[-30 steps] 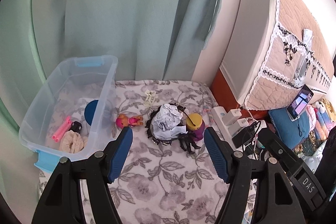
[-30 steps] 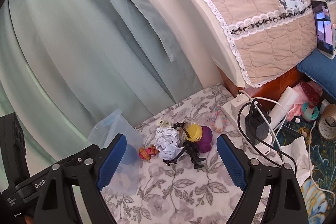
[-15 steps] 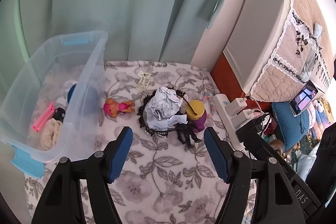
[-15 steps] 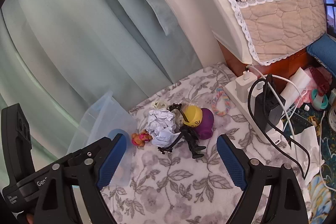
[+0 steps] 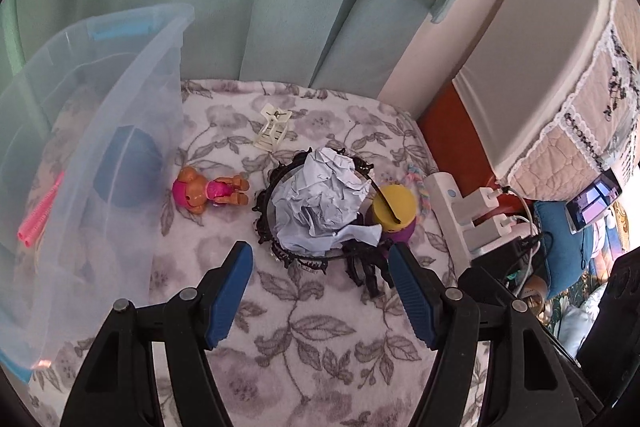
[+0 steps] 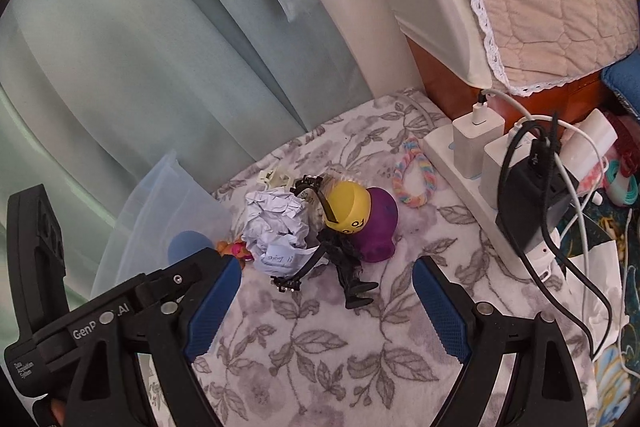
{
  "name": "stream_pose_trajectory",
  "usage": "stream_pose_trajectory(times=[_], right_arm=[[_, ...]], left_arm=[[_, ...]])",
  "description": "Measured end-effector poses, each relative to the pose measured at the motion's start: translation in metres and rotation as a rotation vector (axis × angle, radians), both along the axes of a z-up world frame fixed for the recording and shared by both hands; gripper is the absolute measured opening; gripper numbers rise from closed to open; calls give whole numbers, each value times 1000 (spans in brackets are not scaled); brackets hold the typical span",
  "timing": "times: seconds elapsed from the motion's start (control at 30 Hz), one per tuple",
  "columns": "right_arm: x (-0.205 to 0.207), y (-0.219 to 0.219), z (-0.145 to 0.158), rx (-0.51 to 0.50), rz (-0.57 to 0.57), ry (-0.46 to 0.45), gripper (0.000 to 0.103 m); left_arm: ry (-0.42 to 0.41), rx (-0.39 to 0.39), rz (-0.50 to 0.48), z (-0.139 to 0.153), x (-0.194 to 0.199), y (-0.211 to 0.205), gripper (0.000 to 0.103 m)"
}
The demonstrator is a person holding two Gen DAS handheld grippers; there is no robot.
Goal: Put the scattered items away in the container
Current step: 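Move the right tool to the yellow-purple toy while the left tool approaches the crumpled paper, then grasp the yellow-purple toy with the right tool while the left tool grasps the crumpled paper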
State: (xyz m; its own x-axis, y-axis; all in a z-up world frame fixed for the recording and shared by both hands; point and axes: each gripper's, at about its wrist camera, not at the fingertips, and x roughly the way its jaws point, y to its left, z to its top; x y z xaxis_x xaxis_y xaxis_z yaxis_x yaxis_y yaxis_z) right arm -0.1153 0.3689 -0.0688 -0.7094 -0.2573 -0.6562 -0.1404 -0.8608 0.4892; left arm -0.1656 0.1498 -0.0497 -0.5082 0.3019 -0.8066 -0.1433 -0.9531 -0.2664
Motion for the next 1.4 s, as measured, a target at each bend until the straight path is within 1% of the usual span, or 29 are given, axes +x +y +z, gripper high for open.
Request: stream_pose_trajectory(times=[0.2,0.37,0.53,0.7,0.9,1.1,1.27,1.4], right_arm=[[-20,0,-12,1,-3,-25,90],[-32,3,-24,-18,-21,-44,89],[-42,10,-31,-47,-67,-41,89],[-54,16,-38,-75,-123,-42,85],[-68,18,-49,-92,-156,-57,84],[-79,21,-62,-120,-157,-71,84],[-87,20,-69,-143,-150,-71,84],[-92,20,-74,-154,-146,-67,84]], left_arm=[[-26,10,4,-16,-21,2,71],[-46,22,2,-30,-37,5,71],[-56,33,-6,-40,-53,9,71],[-60,36,-19,-48,-64,16,71],[-73,35,-26,-60,-74,18,71],[-79,46,-24,-68,-79,16,70],[-88,70,-29,-75,-82,15,70],[-74,71,-40,-78,-85,16,70]])
